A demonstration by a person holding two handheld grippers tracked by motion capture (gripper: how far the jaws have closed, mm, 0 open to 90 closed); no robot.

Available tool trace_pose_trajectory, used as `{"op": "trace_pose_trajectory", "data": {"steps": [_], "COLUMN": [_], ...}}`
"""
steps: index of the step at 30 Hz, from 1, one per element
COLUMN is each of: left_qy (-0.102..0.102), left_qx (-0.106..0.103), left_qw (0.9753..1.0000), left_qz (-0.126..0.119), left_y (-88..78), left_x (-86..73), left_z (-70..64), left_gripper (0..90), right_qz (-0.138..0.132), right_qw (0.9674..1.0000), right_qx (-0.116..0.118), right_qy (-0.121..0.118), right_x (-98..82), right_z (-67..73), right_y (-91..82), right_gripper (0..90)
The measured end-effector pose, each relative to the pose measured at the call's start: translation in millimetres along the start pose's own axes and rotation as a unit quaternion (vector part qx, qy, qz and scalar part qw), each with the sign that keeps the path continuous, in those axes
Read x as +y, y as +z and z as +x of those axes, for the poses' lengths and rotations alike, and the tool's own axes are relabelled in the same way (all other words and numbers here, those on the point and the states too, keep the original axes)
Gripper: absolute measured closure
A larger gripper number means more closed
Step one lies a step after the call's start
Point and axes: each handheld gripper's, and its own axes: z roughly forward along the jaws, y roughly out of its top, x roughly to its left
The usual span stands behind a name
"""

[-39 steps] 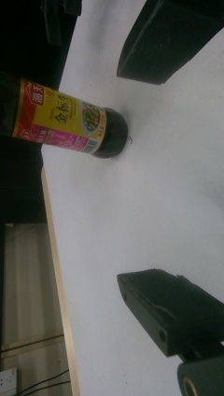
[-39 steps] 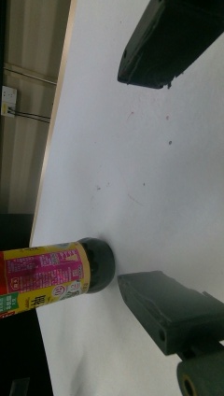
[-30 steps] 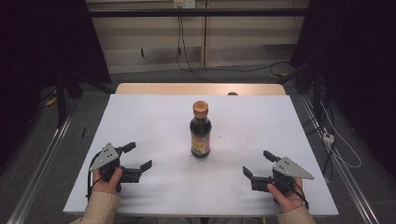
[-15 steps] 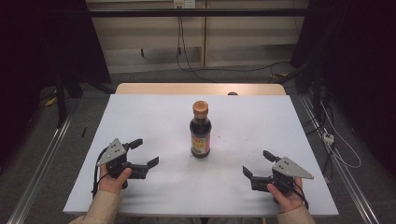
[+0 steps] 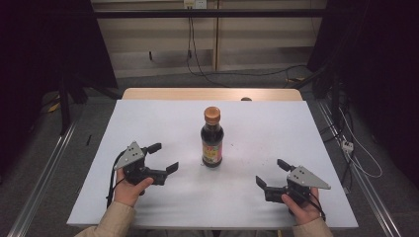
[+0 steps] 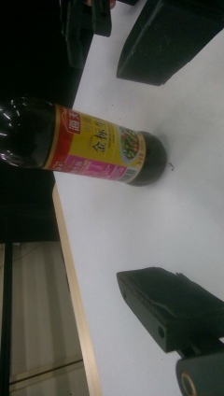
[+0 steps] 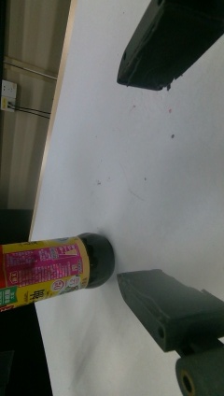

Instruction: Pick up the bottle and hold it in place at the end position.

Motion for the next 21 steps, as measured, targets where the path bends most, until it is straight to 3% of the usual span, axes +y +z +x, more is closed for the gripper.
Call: {"op": "trace_pose_trajectory", "data": {"steps": [14,15,21], "left_qy": [0.003,0.010,0.001], "left_qx": [-0.019,-0.020,-0.025], "left_qw": [0.9998,0.9997,0.9997], "left_qz": [-0.002,0.004,0.000], "left_y": [21.3,21.9,30.6], "left_x": [9.6,10.5,13.4], "left_z": [-9.7,-9.4,-11.5], "left_gripper": [4.1,4.0,4.0], "right_qz": [-0.001,-0.001,-0.001], "right_qw": [1.0000,1.0000,1.0000], "right_qx": [0.002,0.002,0.003], "right_qy": [0.002,0.002,0.002], "right_x": [-0.2,-0.3,-0.1], "right_z": [-1.5,-1.5,-1.0], "right_y": [-0.7,-0.5,0.1], "right_gripper": [5.1,5.1,5.1]}}
